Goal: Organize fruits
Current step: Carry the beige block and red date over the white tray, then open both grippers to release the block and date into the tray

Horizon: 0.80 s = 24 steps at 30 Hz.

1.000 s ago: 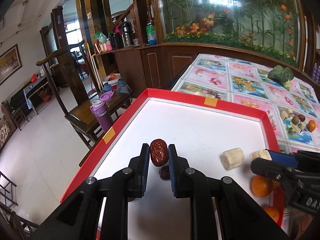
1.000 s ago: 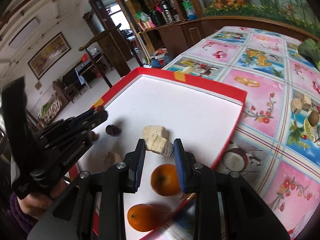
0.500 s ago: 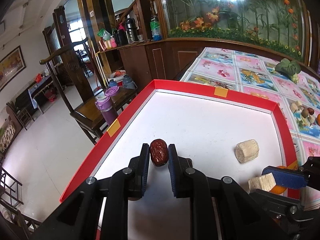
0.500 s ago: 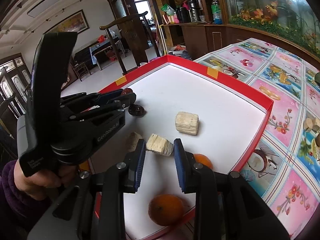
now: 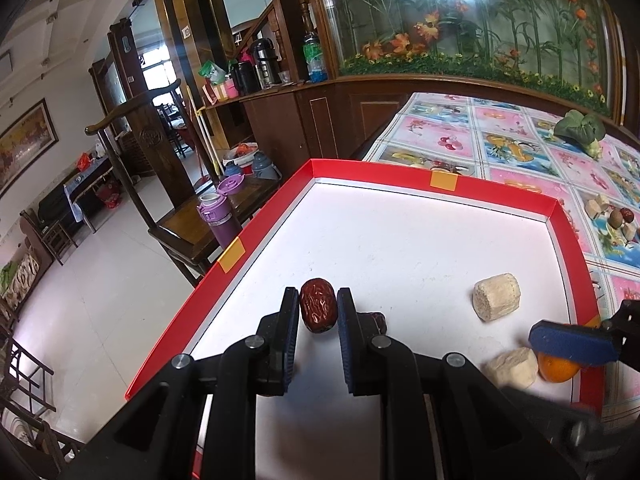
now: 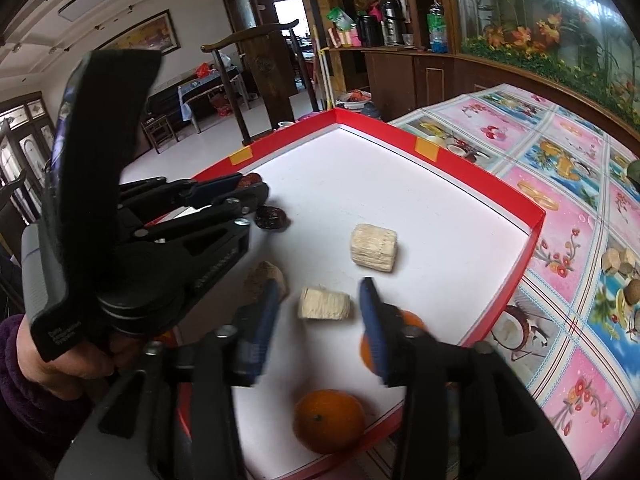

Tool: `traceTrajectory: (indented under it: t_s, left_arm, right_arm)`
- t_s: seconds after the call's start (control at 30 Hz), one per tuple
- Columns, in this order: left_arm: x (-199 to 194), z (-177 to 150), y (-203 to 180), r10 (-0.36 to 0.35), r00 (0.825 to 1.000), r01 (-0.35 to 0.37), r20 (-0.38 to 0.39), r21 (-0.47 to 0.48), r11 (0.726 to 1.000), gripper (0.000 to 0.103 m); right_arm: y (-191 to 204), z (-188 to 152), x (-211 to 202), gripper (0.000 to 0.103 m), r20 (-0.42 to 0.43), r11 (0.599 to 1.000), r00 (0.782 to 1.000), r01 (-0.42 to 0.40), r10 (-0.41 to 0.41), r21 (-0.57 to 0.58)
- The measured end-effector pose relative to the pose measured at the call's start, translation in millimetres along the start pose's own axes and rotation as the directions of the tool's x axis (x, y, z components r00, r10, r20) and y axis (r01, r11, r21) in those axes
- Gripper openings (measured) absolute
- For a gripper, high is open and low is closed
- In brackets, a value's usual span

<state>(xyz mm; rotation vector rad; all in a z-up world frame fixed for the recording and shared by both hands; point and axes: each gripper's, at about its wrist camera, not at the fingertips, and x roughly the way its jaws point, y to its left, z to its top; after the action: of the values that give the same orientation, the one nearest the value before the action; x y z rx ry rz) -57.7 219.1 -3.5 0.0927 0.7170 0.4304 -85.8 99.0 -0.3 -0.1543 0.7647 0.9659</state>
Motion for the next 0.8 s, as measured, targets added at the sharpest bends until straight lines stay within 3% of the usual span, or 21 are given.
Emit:
traceTrajectory:
  t_s: [0.17,0.5,0.73,0.8]
  left_arm:
    - [0,0,1,0.006,1.000,-0.006,-0.002,-0.002,1.000,0.025]
    - [-14,7,2,0.015,1.000,-0.015,0.024,-0.014,1.000,0.043]
    - [-25,13,-3,0.020,0.999,-0.020,0.045,-0.001,1.000,0.050]
    - [-27,14,-5,0.019,0.999,-0.020,0.045,0.006,1.000,0.057]
  right_arm:
    - [-1,-1,-6,0.056,0.025,1.000,1.000,0.016,-0.016,0.004]
    - [-36,8,-27,0.056,0.100,0.990,0.994,0.025,-0.039,0.139]
    - [-51,10,-40,0.056,0.131,0.981,0.990,0.034,-0.060,0.190]
    - [-57,9,-47,0.056,0.145,0.978,0.987,0.037,-0.067,0.205]
